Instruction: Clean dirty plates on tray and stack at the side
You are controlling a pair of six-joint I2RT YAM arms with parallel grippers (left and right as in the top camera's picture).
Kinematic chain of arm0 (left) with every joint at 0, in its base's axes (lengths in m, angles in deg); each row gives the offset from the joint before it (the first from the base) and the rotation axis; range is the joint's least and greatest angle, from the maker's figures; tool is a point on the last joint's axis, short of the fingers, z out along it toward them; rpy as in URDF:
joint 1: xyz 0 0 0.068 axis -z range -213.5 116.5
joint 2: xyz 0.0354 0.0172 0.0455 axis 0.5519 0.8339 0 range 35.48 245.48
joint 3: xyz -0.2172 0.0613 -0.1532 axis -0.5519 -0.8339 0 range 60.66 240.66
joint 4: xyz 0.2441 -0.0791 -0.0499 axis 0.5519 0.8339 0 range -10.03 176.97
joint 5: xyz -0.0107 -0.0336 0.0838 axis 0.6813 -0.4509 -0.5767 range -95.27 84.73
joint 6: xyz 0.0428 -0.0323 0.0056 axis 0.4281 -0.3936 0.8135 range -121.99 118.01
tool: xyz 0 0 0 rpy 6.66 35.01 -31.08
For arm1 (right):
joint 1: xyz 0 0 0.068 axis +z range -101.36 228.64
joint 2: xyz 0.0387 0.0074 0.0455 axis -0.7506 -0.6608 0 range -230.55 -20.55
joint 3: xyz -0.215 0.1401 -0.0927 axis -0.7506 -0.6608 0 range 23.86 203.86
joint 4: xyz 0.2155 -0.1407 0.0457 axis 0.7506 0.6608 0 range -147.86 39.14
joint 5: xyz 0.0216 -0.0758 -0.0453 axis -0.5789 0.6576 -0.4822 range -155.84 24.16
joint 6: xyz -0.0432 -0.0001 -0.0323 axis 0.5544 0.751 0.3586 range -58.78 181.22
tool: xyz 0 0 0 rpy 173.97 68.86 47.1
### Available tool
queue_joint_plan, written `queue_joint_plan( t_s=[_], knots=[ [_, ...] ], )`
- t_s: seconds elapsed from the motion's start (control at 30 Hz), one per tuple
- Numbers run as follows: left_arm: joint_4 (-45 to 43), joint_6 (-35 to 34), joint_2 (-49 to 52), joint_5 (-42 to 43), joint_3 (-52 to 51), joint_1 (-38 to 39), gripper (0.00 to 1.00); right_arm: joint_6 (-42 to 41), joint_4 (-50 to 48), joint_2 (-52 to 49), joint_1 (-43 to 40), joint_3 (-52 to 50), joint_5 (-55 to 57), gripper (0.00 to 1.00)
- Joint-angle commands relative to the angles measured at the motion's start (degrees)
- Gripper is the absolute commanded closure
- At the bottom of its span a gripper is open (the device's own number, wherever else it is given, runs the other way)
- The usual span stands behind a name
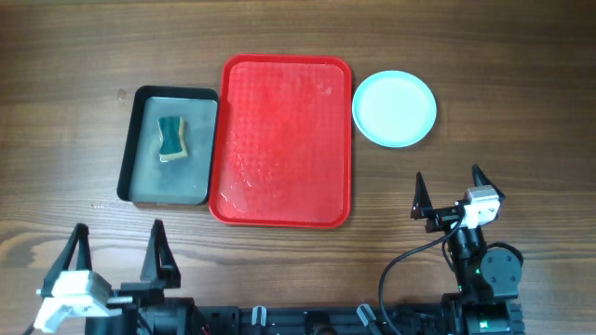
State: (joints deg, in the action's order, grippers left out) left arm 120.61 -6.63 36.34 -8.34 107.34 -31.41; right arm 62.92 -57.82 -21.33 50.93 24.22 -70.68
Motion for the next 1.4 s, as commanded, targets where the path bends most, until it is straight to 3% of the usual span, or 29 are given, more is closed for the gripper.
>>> queue_joint_plan(
  t_s=[0.0, 0.23, 0.53, 1.37],
  knots=[
    [-7.13, -6.19, -0.61, 0.04, -4.04, -0.50, 0.00, -0.57, -0.17, 0.57, -0.24, -0.09, 0.66, 0.00],
    [-35.04, -13.51, -0.63, 0.07, -16.87, -0.50, 0.00, -0.55, -0.17, 0.57, -0.24, -0.09, 0.66, 0.00],
    [-57.35, -20.81, -0.66, 0.04, -31.89, -0.50, 0.00, -0.55, -0.17, 0.57, -0.24, -0.09, 0.66, 0.00],
    [-57.81, -21.57, -0.66, 0.07, -44.70, -0.48, 0.00, -0.57, -0.17, 0.57, -0.24, -0.09, 0.66, 0.00]
  ],
)
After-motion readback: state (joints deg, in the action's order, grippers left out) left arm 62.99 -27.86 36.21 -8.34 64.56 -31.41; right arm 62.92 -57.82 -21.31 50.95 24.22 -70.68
